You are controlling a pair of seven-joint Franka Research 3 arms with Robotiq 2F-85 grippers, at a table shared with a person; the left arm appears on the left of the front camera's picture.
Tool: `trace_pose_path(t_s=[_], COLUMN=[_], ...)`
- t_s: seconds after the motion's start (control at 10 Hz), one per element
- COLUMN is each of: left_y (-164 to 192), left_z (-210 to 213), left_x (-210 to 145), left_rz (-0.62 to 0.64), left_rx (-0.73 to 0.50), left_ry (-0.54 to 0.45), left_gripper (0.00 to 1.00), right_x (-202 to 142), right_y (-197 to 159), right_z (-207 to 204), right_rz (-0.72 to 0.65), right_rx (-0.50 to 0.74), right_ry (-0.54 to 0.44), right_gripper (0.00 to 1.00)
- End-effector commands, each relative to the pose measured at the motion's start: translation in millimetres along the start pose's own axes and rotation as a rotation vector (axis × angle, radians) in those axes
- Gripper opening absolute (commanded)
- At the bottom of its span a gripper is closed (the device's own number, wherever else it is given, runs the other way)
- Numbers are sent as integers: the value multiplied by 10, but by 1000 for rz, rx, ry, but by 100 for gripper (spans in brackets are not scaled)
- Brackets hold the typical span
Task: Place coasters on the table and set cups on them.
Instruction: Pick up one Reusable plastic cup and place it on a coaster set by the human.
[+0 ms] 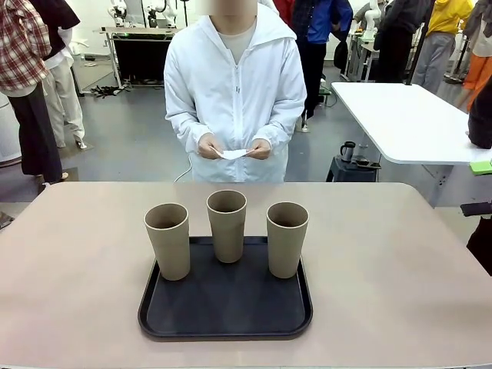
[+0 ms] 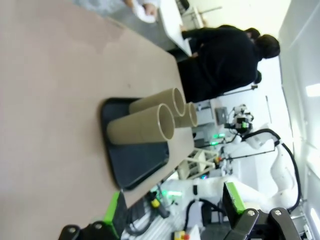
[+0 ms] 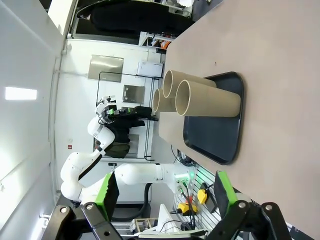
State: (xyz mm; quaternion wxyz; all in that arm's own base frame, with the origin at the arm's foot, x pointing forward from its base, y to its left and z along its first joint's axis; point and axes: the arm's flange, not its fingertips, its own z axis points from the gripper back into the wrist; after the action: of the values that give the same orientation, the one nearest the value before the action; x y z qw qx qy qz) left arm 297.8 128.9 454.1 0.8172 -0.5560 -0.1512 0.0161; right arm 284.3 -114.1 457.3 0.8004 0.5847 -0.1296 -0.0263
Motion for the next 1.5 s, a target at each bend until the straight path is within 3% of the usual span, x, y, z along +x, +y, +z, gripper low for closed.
trace_pose_path(t_s=[0.0, 1.4], left_y=[23, 23], left_z=[22, 22], left_x=[-11, -11], left_rz=[1, 1], left_rx=[-19, -19], left_ry=[-6, -6], left_gripper=[100, 100], right_x=[4, 4], right_y=[-11, -11], right_z=[6, 6], right_rz=[2, 2], right_rx=[10, 10], right_ry=[2, 2], right_gripper=[100, 100])
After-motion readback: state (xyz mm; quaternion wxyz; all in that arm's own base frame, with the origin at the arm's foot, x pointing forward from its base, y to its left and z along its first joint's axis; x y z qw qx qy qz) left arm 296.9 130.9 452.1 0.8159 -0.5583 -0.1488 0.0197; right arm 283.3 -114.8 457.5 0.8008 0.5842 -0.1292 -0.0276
